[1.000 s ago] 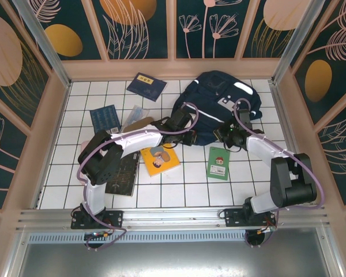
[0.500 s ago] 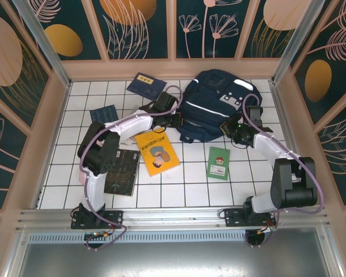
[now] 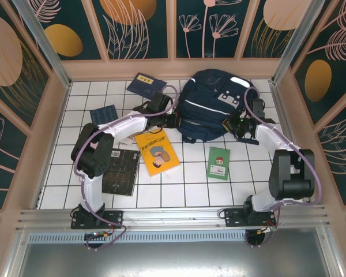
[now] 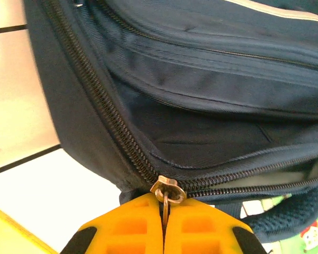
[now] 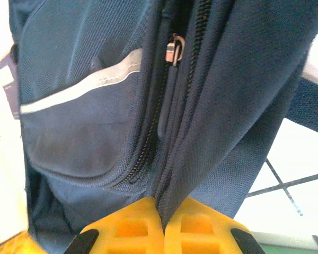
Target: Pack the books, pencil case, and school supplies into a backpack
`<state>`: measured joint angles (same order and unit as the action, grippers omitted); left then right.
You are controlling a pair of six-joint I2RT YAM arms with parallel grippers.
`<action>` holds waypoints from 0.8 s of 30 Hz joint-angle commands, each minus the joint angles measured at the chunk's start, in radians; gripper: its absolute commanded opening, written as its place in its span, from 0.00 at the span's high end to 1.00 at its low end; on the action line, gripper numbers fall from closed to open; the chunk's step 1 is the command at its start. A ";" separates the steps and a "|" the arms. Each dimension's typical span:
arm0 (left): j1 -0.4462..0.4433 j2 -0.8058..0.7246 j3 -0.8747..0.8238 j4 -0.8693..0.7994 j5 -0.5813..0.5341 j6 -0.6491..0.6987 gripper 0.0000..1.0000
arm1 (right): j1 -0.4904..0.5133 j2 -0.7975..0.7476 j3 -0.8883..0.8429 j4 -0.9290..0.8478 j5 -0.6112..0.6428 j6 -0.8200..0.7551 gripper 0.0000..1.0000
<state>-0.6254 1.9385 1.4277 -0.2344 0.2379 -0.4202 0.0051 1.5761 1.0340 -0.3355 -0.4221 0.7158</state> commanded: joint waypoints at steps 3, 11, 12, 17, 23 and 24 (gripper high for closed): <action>-0.086 -0.066 -0.003 0.001 -0.023 -0.076 1.00 | -0.114 0.132 0.195 0.071 0.239 -0.094 1.00; -0.210 0.048 0.131 0.041 0.055 -0.127 1.00 | -0.161 0.213 0.320 -0.008 0.270 -0.149 0.87; -0.221 0.066 0.151 0.041 0.057 -0.130 1.00 | -0.161 0.196 0.308 -0.018 0.279 -0.147 0.72; -0.242 0.137 0.198 0.052 0.088 -0.137 1.00 | -0.154 0.046 0.176 -0.030 0.245 -0.107 0.43; -0.244 0.183 0.214 0.053 0.121 -0.128 1.00 | -0.094 -0.139 -0.041 -0.038 0.131 0.024 0.49; -0.242 0.185 0.214 0.056 0.122 -0.128 1.00 | -0.074 -0.165 -0.073 -0.024 0.104 0.059 0.49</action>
<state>-0.8654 2.1166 1.5959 -0.2031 0.3130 -0.5362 -0.1074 1.4712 1.0439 -0.3679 -0.2371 0.6727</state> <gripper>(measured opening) 0.048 0.509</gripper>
